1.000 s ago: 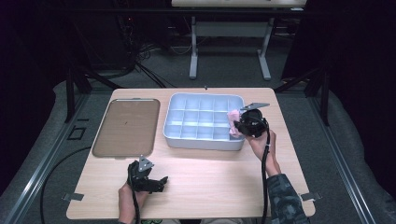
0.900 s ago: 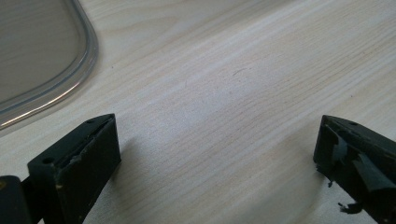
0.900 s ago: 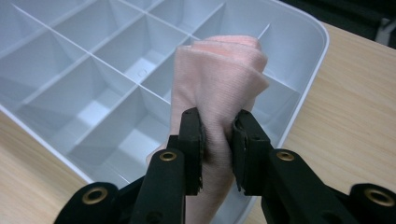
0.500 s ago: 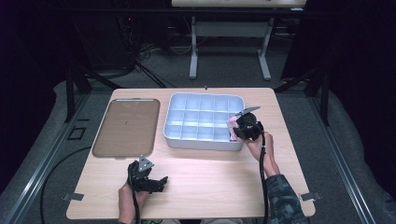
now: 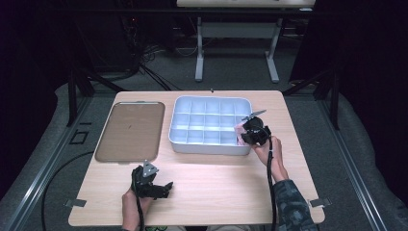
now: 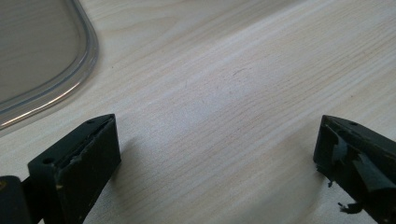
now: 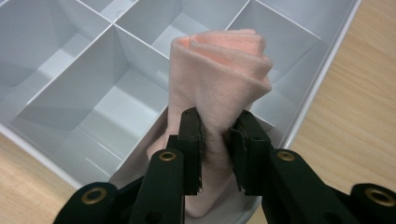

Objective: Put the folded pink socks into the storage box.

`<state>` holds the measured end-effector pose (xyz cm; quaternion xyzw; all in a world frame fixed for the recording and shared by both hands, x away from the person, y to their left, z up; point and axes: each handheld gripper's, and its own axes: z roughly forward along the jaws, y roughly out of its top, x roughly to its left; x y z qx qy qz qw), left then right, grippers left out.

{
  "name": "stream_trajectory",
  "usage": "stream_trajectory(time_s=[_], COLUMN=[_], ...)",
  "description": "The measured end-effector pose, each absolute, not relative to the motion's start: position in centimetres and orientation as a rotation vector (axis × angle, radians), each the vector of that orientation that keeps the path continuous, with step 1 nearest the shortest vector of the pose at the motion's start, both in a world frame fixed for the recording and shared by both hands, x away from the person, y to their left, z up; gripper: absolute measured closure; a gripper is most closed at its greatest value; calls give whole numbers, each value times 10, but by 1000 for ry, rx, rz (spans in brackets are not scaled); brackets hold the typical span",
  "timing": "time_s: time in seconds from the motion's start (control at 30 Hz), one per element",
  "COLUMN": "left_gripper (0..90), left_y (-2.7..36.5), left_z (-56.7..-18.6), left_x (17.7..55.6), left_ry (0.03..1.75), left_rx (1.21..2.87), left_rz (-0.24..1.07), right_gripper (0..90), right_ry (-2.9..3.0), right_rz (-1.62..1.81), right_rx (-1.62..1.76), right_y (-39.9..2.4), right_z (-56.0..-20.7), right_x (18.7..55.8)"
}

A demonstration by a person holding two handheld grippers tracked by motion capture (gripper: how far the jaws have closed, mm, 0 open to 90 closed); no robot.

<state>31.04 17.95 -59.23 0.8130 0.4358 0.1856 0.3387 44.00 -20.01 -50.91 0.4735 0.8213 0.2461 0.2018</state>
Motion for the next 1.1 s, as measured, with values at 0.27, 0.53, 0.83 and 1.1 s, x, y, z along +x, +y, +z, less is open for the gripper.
stream_trajectory(time_s=[0.27,0.53,0.83,1.1], left_gripper=[5,5,5,5], left_y=[179,179,178,178], left_z=[-592,-592,-592,-592], left_x=[310,311,311,312], left_ry=[1136,1138,1147,1147], left_rx=[2116,2115,2110,2110], left_rz=[484,485,487,486], right_gripper=[750,751,752,750], right_ry=[2288,2310,2324,2328], right_rz=[698,688,687,724], right_rx=[1342,1356,1370,1382], right_y=[-204,-206,-208,-210], right_z=[-511,-514,-515,-514], right_x=[443,445,446,445])
